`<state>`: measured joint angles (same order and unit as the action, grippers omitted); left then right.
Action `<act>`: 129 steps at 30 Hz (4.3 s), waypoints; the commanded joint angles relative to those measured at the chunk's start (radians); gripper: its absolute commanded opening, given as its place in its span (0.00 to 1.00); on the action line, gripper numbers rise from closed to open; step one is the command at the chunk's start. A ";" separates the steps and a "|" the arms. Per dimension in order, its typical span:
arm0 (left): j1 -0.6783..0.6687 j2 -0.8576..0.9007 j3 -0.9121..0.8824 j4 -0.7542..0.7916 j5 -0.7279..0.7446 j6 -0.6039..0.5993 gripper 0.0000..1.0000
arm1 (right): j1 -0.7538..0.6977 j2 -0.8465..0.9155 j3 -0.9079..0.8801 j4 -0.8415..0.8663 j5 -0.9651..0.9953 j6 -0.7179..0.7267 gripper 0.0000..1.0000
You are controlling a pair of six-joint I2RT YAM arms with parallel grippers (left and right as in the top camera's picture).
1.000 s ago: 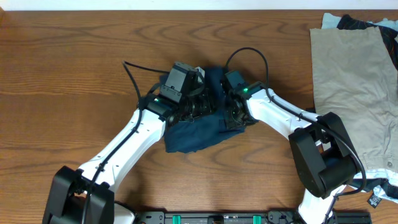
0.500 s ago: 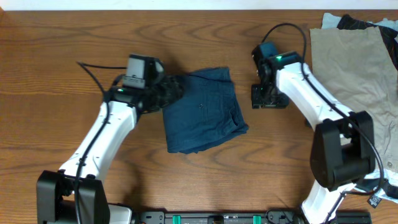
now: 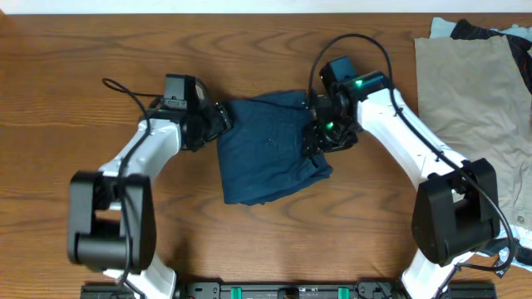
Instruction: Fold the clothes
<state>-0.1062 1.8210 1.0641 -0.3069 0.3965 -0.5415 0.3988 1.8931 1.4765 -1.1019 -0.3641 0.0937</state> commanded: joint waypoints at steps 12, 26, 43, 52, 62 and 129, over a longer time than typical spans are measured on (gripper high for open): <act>0.040 0.046 -0.007 0.044 0.085 0.140 0.06 | 0.026 -0.014 0.013 -0.023 0.029 -0.008 0.55; 0.648 -0.209 0.031 0.061 -0.048 -0.049 0.17 | 0.018 -0.014 0.013 -0.065 0.208 0.048 0.55; 0.507 -0.224 0.030 -0.061 0.164 0.078 0.98 | 0.018 -0.014 0.013 -0.058 0.208 0.063 0.57; -0.010 -0.224 0.030 -0.318 -0.089 0.301 0.98 | -0.060 -0.014 0.014 -0.028 0.202 0.262 0.79; -0.235 -0.224 0.030 -0.725 -0.229 0.309 0.98 | -0.304 -0.018 0.014 -0.191 0.179 0.215 0.83; -0.251 -1.576 -0.154 -0.574 -0.472 0.282 0.98 | -0.366 -1.726 -0.952 0.330 0.243 0.062 0.99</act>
<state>-0.3542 0.2466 0.9146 -0.8848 -0.0601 -0.2581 0.0177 0.2150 0.6098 -0.8330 -0.1116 0.1818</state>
